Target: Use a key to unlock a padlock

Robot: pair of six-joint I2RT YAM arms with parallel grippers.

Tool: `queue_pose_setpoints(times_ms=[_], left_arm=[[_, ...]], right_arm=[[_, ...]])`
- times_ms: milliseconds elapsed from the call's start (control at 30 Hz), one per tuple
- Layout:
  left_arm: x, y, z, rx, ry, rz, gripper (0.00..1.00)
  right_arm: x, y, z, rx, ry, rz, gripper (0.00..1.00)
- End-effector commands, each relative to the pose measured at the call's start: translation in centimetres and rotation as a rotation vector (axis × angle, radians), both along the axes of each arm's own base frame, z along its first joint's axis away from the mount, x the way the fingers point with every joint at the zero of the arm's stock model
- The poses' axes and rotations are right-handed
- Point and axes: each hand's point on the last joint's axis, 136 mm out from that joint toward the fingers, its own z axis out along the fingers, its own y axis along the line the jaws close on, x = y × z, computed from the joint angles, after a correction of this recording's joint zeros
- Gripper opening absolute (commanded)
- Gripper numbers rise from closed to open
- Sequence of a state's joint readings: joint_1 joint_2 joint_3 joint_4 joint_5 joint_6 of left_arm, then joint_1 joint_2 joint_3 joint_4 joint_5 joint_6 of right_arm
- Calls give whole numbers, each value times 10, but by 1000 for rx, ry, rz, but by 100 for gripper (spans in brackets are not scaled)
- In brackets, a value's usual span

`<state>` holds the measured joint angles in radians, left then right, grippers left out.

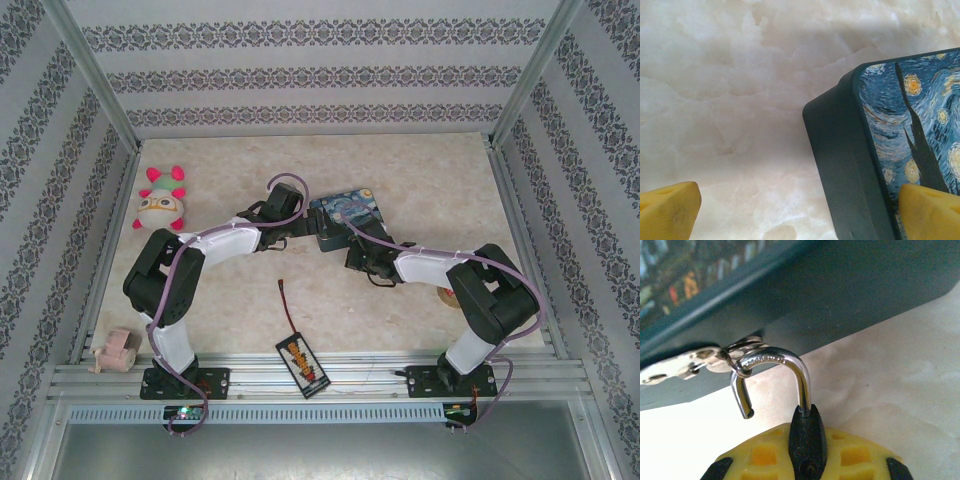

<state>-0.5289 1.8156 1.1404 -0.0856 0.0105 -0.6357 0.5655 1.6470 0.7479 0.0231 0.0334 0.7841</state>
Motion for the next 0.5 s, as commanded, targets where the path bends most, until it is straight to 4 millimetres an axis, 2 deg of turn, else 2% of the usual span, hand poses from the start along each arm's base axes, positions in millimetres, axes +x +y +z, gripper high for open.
queue_pose_setpoints(times_ms=[0,133,233,467], left_arm=[[-12,19,-5,67,18,27,99],[-8,12,18,30,-66,10,99],[-7,6,27,51,-99,-2,99],[-9,-22,18,173,-100,-84,99]], right_arm=[[-7,-2,0,16,6,-18,0],[-9,-1,1,30,7,-24,0],[-10,-2,1,40,6,-33,0],[-11,-1,3,75,11,-53,0]])
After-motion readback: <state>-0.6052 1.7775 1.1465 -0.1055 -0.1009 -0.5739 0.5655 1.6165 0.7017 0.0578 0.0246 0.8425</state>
